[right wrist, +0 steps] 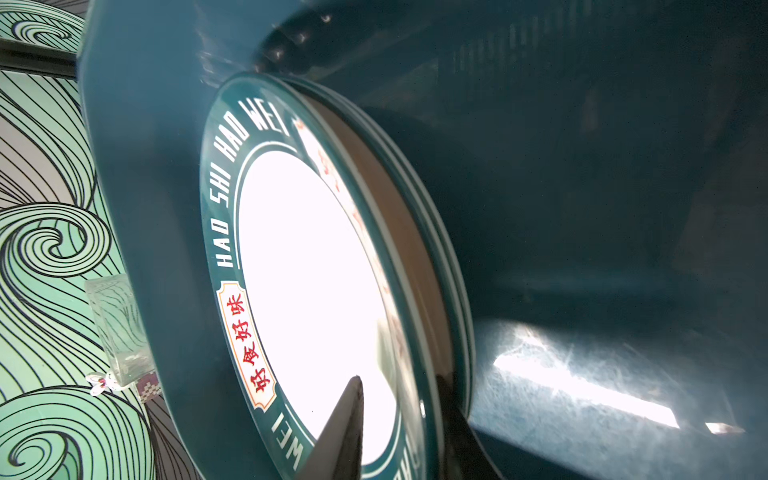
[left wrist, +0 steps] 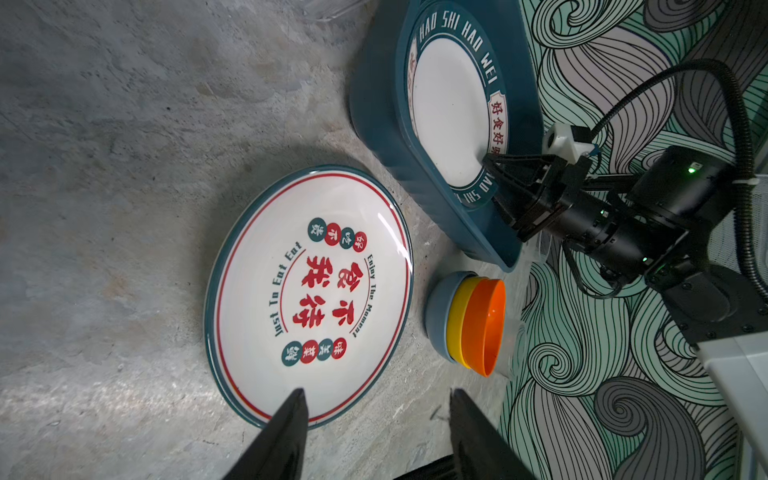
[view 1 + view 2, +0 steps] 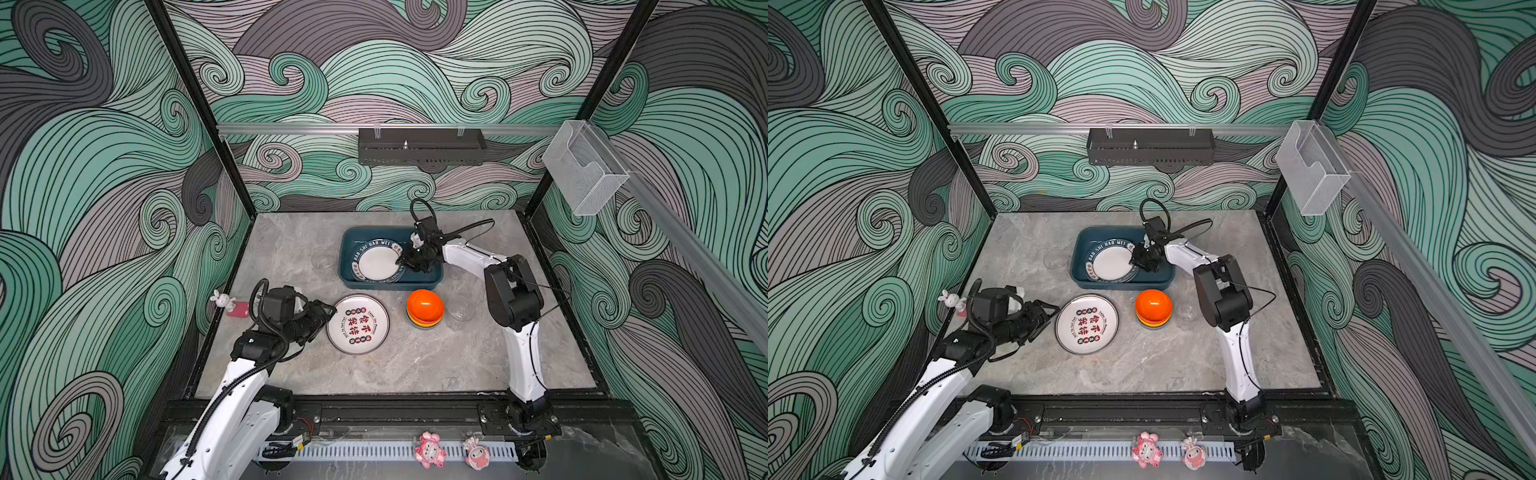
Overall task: Place the mixed dishes into the plastic bin
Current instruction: 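Open the right gripper to release the teal-rim plate in the bin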
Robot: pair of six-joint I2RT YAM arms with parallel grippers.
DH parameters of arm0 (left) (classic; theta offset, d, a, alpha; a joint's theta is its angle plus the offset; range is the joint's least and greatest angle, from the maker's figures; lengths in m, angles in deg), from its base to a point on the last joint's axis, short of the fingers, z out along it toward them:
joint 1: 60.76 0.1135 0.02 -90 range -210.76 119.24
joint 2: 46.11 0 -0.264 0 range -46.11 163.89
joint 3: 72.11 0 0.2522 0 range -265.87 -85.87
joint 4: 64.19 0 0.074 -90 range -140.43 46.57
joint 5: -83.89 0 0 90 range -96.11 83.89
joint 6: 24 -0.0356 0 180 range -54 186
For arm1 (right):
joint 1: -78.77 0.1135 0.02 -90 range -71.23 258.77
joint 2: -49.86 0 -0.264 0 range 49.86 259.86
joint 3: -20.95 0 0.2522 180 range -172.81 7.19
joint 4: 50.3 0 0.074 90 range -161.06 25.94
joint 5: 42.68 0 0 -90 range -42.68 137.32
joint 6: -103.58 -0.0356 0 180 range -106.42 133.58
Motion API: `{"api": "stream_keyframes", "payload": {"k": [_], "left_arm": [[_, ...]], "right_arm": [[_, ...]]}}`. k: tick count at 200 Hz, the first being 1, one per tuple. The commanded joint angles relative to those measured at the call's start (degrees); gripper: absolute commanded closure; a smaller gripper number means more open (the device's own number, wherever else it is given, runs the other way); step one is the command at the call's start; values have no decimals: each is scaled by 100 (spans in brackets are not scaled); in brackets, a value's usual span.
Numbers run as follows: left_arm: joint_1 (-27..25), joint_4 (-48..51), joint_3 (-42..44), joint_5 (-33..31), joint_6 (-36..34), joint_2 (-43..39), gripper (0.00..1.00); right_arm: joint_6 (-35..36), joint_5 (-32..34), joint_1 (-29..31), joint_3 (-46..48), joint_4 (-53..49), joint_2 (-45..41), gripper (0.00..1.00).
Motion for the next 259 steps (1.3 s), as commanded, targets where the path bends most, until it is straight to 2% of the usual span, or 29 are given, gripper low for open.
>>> {"api": "stream_keyframes", "payload": {"k": [1, 51, 127, 166, 259], "left_arm": [[9, -38, -56, -23, -5, 8, 42], [6, -43, -64, -24, -9, 23, 42], [9, -37, -37, -32, -1, 6, 42], [7, -29, -10, -49, -5, 18, 42], [6, -17, 40, -48, -1, 15, 42]], "right_arm": [[198, 291, -3, -166, -393, -246, 70], [452, 572, -3, -374, -771, -303, 73], [624, 832, -3, -452, -1028, -254, 71], [636, 724, -6, -592, -1135, -23, 64], [493, 407, 47, -938, -1152, 459, 62]]}}
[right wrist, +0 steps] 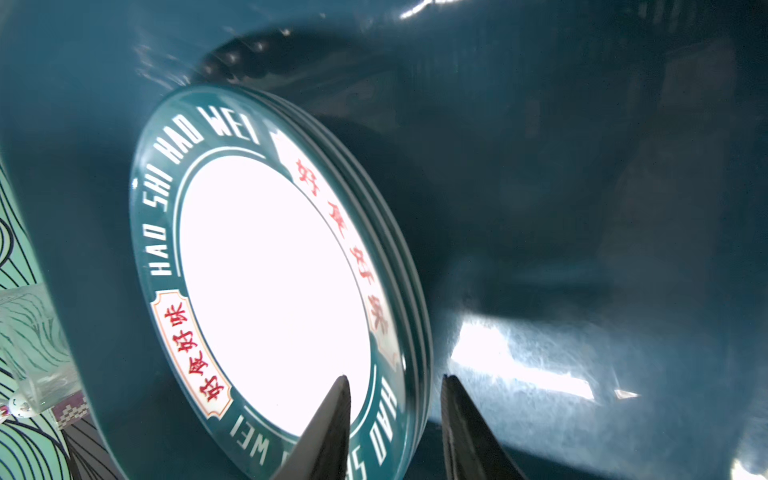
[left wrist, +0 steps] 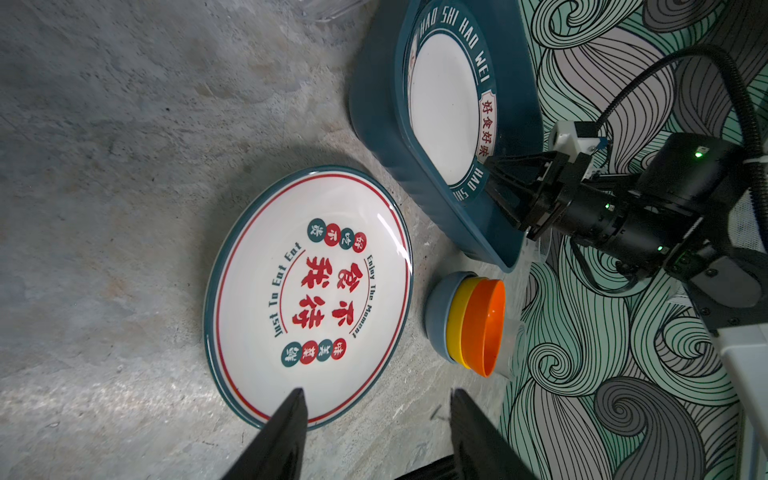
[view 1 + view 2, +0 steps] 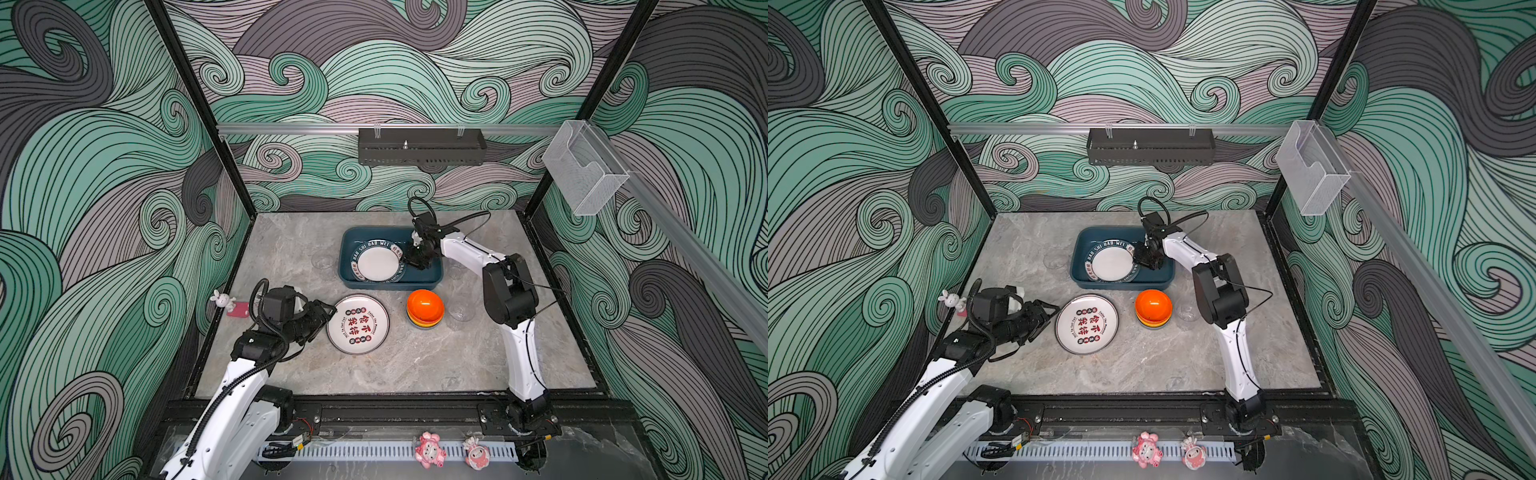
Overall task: Place the mixed dishes into the plastic bin
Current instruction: 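Open the right gripper to release the teal-rim plate in the bin, then lift the right gripper out of the bin toward the red-text plate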
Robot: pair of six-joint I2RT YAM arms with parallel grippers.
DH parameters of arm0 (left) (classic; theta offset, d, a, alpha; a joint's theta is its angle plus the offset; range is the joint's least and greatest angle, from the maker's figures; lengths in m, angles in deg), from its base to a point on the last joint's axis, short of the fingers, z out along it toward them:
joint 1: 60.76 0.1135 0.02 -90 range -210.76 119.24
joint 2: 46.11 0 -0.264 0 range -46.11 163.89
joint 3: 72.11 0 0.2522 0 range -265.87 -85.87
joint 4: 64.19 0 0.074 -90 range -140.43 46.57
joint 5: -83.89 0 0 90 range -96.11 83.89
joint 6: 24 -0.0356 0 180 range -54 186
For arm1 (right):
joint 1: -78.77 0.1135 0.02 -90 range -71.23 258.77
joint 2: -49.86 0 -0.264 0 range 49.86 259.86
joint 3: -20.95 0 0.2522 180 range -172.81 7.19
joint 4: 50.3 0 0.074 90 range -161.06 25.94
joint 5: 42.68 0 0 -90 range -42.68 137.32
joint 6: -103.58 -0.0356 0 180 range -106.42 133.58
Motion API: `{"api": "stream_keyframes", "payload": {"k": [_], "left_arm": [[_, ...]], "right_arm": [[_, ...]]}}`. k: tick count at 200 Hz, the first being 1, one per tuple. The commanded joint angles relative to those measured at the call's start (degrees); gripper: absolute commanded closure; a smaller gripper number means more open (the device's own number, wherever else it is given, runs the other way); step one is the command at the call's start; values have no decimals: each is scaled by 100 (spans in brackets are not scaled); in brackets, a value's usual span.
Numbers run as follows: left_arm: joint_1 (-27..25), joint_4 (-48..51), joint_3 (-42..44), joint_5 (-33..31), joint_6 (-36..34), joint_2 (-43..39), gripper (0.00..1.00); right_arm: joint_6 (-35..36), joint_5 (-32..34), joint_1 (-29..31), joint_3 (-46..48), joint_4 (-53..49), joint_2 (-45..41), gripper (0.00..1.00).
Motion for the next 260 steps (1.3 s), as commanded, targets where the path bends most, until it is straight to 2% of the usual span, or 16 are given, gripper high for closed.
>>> {"api": "stream_keyframes", "payload": {"k": [1, 105, 155, 201, 225, 260], "left_arm": [[6, -3, 36, -49, -1, 17, 42], [6, 16, 81, -76, -1, 14, 42], [6, 70, 81, -93, -16, 122, 37], [6, 436, -130, -309, -220, 349, 32], [6, 684, -230, -634, -303, 422, 26], [6, 819, -196, -1044, -379, 453, 24]], "right_arm": [[-36, -69, 53, -151, -96, 122, 62], [13, -246, 173, -368, -74, 219, 64], [37, -342, 164, -332, -20, 207, 64], [324, 26, 164, -9, -210, -414, 63], [460, 161, 168, 282, -291, -886, 62], [629, -84, 196, 901, -235, -1649, 62]]}}
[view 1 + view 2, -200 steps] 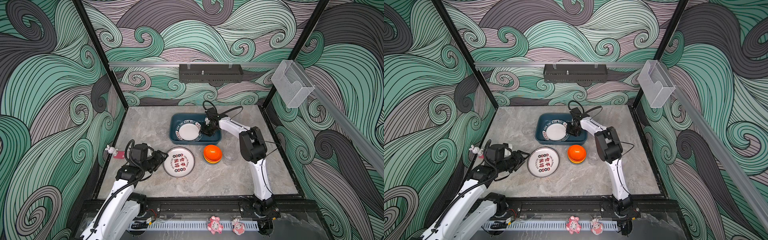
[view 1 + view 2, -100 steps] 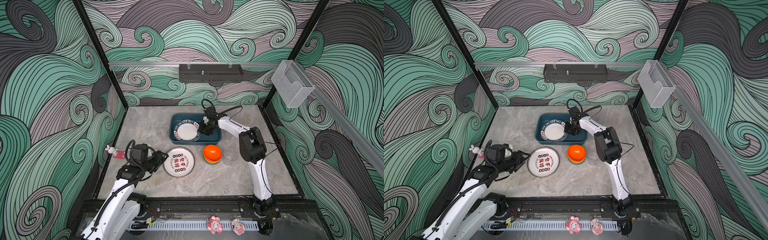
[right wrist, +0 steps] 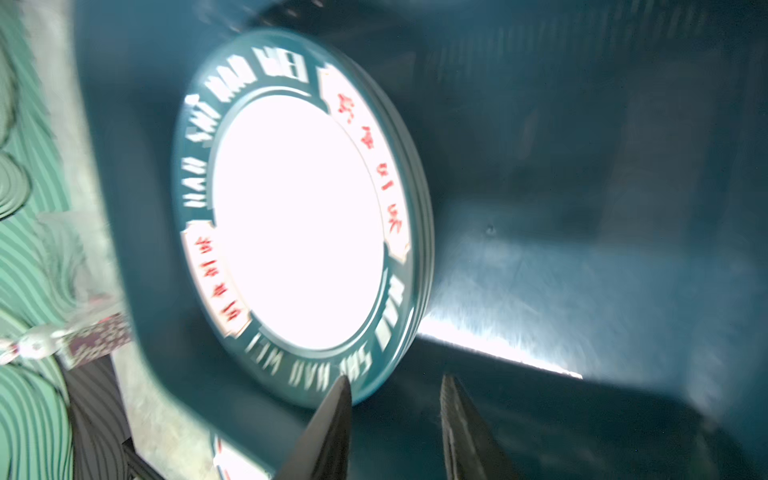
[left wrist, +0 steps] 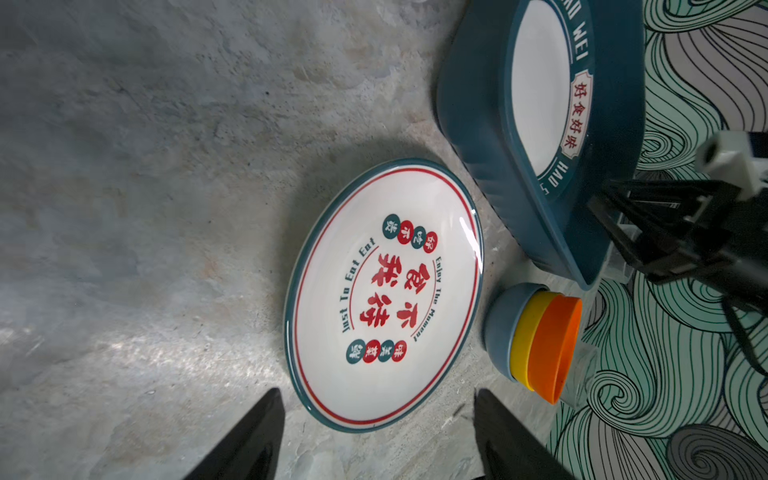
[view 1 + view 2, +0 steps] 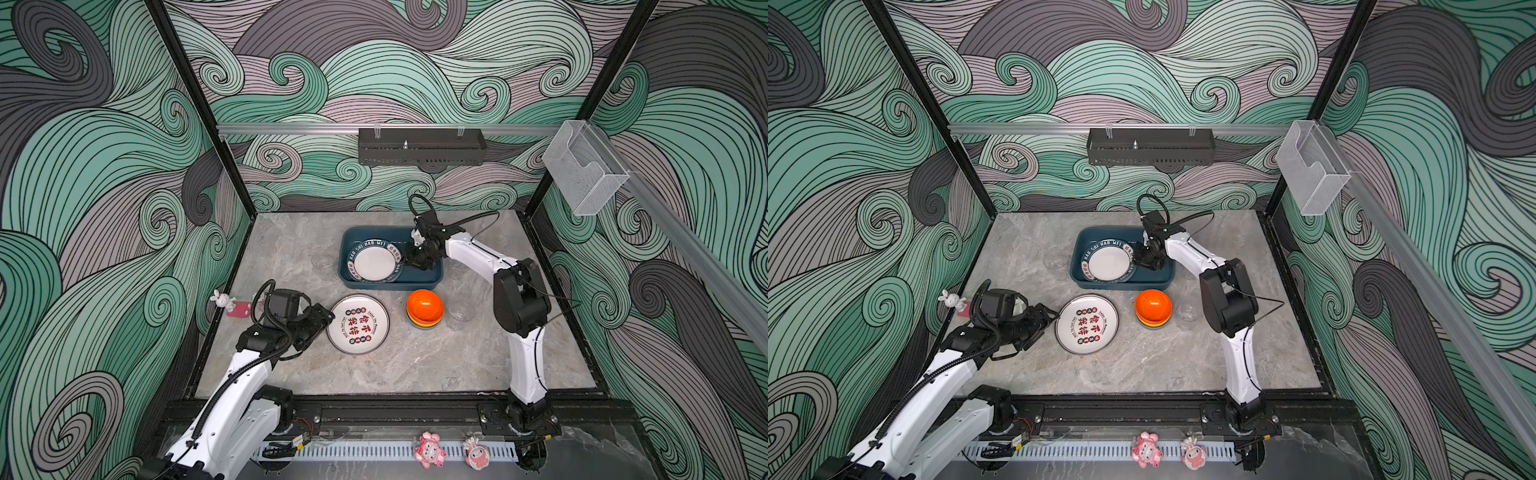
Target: Place the mixed dishes into the plastic bin
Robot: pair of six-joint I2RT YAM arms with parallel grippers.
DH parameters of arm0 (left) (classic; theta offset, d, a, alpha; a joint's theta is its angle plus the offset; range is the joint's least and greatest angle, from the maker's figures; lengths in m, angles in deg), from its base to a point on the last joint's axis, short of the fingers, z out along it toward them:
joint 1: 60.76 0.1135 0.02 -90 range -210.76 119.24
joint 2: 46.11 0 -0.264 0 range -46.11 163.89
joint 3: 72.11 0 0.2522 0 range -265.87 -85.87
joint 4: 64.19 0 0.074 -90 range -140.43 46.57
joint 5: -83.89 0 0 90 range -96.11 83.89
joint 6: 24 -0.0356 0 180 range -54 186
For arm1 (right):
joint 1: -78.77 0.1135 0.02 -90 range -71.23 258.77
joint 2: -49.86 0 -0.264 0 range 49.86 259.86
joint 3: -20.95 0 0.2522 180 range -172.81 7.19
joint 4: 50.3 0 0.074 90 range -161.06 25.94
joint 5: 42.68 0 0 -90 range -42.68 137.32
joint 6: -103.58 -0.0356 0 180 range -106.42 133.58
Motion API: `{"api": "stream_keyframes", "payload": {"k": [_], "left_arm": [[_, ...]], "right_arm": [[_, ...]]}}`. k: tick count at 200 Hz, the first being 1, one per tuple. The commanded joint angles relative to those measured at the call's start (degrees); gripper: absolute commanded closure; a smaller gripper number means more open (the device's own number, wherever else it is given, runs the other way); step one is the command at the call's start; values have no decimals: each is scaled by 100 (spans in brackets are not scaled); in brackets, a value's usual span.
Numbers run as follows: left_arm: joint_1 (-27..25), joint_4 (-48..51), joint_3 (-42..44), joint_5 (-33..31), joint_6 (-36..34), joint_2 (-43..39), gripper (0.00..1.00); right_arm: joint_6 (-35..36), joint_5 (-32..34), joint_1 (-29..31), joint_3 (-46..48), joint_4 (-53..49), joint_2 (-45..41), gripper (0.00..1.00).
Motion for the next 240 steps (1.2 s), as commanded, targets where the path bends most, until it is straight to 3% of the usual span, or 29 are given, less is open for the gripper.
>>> {"api": "stream_keyframes", "payload": {"k": [1, 46, 102, 153, 240], "left_arm": [[6, 293, -187, -455, -188, 22, 24], [16, -56, 31, 20, -294, 262, 25], [25, -441, 254, 232, -210, 803, 40], [41, -485, 250, 142, -333, 1267, 43], [316, -1386, 631, 464, -321, 1795, 58]], "right_arm": [[235, -79, 45, 330, -43, -608, 62], [401, -546, 262, 1237, 311, -1540, 59], [605, -1203, 698, 2024, 655, -2142, 59], [687, -1212, 1065, 2350, 746, -2346, 60], [663, -1184, 1101, 2433, 774, -2319, 60]]}}
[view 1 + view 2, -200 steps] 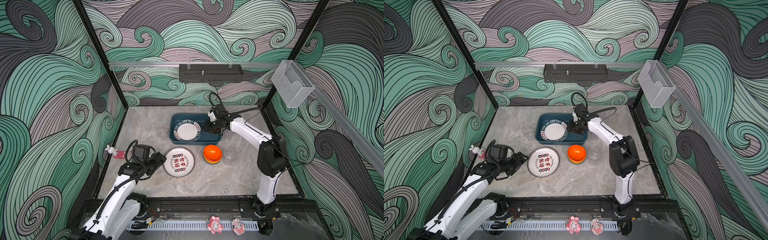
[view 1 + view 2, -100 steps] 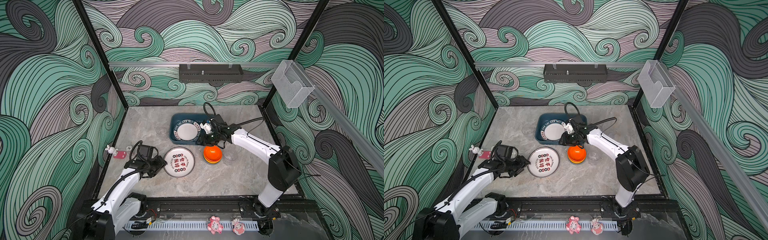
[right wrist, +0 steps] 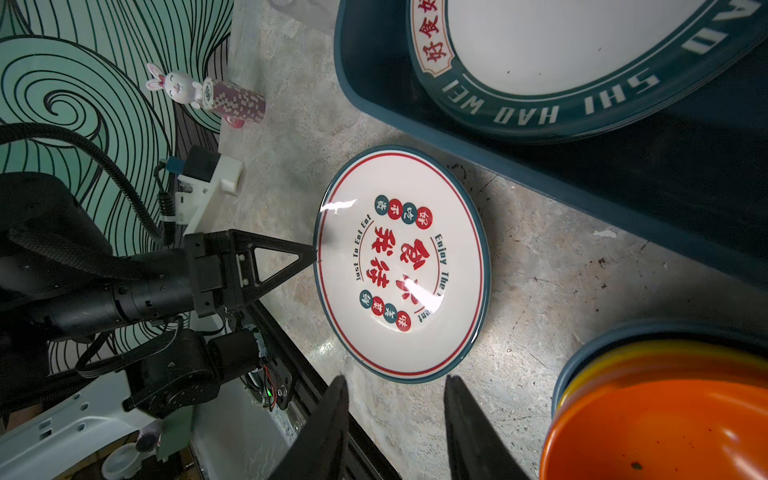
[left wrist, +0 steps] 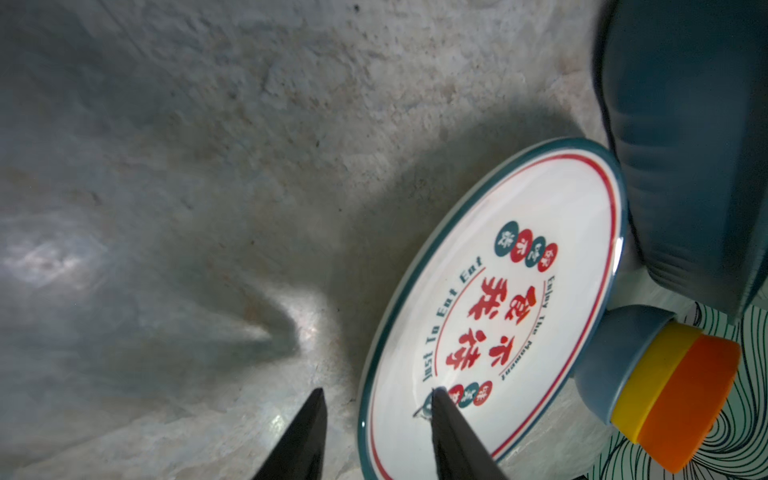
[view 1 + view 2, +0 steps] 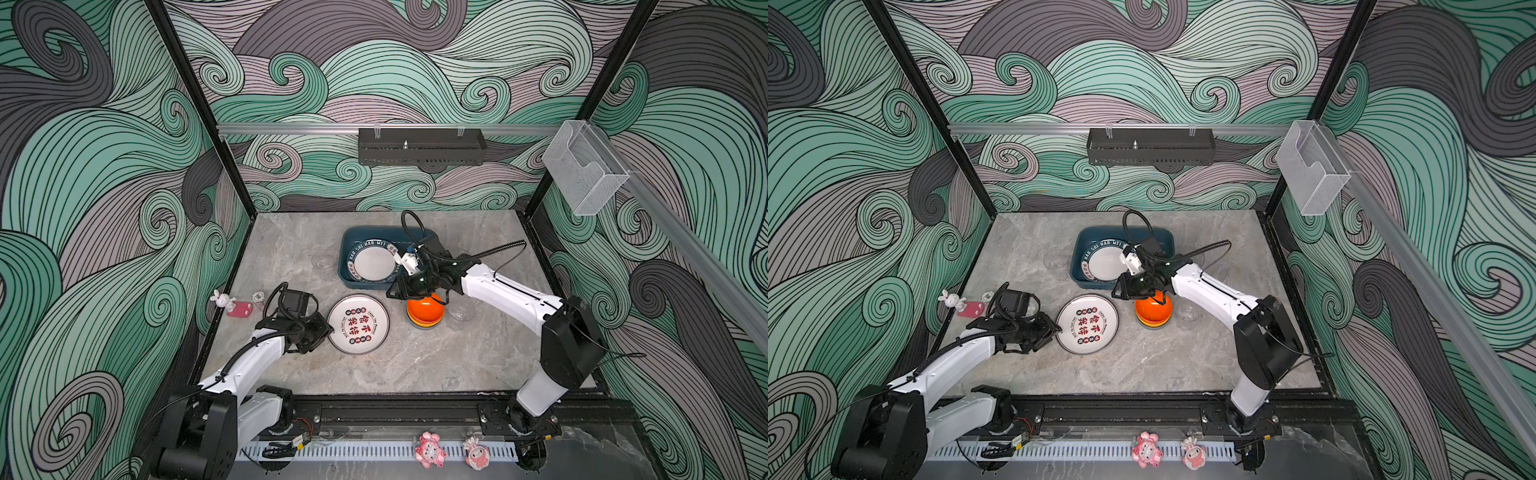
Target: Place the mixed dishes into the plastic bin
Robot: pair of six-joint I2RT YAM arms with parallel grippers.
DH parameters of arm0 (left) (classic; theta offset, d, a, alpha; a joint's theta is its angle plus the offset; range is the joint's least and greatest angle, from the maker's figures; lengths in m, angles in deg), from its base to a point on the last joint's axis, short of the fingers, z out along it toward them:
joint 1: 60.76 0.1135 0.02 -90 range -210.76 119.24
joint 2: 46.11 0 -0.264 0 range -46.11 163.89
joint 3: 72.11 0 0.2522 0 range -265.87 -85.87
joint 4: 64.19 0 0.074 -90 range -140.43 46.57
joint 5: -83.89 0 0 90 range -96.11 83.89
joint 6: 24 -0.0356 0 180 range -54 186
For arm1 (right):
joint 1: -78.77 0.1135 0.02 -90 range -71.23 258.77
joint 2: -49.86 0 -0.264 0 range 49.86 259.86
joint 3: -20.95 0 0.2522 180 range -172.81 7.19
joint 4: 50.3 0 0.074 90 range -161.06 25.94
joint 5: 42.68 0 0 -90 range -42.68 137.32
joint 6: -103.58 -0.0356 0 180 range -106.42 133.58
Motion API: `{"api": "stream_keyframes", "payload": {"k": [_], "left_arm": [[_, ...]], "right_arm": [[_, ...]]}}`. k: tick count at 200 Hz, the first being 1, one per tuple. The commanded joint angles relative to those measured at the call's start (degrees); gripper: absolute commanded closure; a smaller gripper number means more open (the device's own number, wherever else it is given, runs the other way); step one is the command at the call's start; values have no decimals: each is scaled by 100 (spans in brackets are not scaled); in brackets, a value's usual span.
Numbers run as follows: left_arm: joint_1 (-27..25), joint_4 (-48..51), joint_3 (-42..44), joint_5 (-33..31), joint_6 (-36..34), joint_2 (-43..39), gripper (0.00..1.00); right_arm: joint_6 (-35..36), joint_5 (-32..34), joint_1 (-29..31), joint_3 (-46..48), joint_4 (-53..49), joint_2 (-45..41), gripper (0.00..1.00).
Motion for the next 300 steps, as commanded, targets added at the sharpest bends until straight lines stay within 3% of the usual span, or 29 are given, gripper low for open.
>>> {"api": "stream_keyframes", "payload": {"k": [1, 42, 146, 223, 300], "left_arm": [[110, -332, 66, 156, -32, 91, 59], [203, -695, 229, 305, -14, 273, 62], [212, -1083, 229, 584, 3, 928, 83], [217, -426, 160, 501, -189, 148, 100], [218, 501, -123, 659, -287, -1068, 100]], "right_arm": [[55, -21, 4, 41, 60, -79, 60], [29, -15, 6, 41, 124, -24, 61], [16, 38, 7, 83, 154, 11, 62], [-51, 117, 4, 135, 185, 7, 62], [-171, 190, -3, 154, 154, -75, 63]]}}
